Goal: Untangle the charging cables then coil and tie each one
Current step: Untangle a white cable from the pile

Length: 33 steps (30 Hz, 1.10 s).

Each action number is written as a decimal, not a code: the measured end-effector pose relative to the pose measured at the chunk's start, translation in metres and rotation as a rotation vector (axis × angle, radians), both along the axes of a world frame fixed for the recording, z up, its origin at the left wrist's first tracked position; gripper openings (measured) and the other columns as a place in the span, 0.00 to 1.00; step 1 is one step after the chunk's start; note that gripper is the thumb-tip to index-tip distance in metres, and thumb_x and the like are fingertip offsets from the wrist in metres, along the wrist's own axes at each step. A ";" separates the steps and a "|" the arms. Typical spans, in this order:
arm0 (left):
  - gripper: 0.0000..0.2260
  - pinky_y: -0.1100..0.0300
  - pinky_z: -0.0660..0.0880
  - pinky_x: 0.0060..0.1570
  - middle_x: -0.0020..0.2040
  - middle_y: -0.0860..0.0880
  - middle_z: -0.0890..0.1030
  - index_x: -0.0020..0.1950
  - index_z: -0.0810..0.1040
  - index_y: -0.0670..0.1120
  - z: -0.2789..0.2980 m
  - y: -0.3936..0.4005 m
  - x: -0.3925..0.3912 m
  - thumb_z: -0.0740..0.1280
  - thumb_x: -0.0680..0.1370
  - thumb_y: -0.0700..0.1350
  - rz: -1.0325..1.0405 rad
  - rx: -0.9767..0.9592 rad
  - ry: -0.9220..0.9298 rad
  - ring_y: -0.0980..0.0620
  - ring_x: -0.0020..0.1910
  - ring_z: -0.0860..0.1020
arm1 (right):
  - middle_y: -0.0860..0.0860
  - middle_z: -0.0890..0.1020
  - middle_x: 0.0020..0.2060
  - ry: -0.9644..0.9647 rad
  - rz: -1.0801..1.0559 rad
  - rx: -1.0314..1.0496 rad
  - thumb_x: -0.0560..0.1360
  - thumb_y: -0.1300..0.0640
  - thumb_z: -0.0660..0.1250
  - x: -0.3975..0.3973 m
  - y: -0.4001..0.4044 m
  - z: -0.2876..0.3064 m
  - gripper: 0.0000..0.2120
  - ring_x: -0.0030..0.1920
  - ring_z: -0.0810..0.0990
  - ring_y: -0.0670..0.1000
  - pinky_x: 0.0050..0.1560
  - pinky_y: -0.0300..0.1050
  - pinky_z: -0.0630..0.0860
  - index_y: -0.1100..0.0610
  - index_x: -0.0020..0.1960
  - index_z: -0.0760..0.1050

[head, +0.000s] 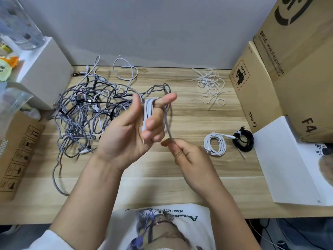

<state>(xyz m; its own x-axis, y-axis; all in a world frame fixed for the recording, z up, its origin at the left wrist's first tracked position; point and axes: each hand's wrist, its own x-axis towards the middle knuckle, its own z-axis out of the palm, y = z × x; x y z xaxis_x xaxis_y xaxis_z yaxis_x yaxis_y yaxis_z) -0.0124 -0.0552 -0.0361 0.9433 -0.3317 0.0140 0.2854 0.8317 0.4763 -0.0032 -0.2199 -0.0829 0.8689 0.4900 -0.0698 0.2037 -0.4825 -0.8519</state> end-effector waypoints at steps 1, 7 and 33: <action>0.30 0.59 0.75 0.37 0.36 0.44 0.78 0.69 0.61 0.30 -0.002 -0.006 0.001 0.51 0.81 0.55 0.070 0.077 0.026 0.52 0.29 0.75 | 0.41 0.70 0.23 -0.014 0.038 -0.059 0.74 0.41 0.53 -0.002 0.001 0.001 0.19 0.31 0.68 0.45 0.38 0.48 0.70 0.47 0.54 0.78; 0.39 0.63 0.79 0.35 0.36 0.45 0.84 0.68 0.60 0.41 -0.023 -0.020 -0.002 0.38 0.72 0.70 0.162 0.554 0.025 0.51 0.33 0.82 | 0.55 0.80 0.43 -0.101 0.279 -0.307 0.81 0.47 0.53 -0.014 0.004 0.019 0.12 0.48 0.76 0.61 0.46 0.53 0.73 0.51 0.52 0.71; 0.29 0.68 0.59 0.23 0.22 0.52 0.61 0.24 0.68 0.50 0.001 -0.027 -0.010 0.42 0.74 0.64 -0.248 1.241 -0.082 0.53 0.22 0.58 | 0.42 0.71 0.36 -0.166 0.090 0.003 0.62 0.33 0.64 0.021 -0.013 0.024 0.20 0.36 0.71 0.43 0.36 0.44 0.68 0.45 0.45 0.70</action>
<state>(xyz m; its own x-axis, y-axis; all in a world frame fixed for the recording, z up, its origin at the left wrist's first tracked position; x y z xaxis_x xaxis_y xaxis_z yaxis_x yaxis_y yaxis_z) -0.0229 -0.0818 -0.0351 0.8653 -0.3305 -0.3768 0.3020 -0.2561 0.9182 0.0183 -0.2329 -0.0587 0.8211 0.5661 0.0727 0.3840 -0.4536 -0.8042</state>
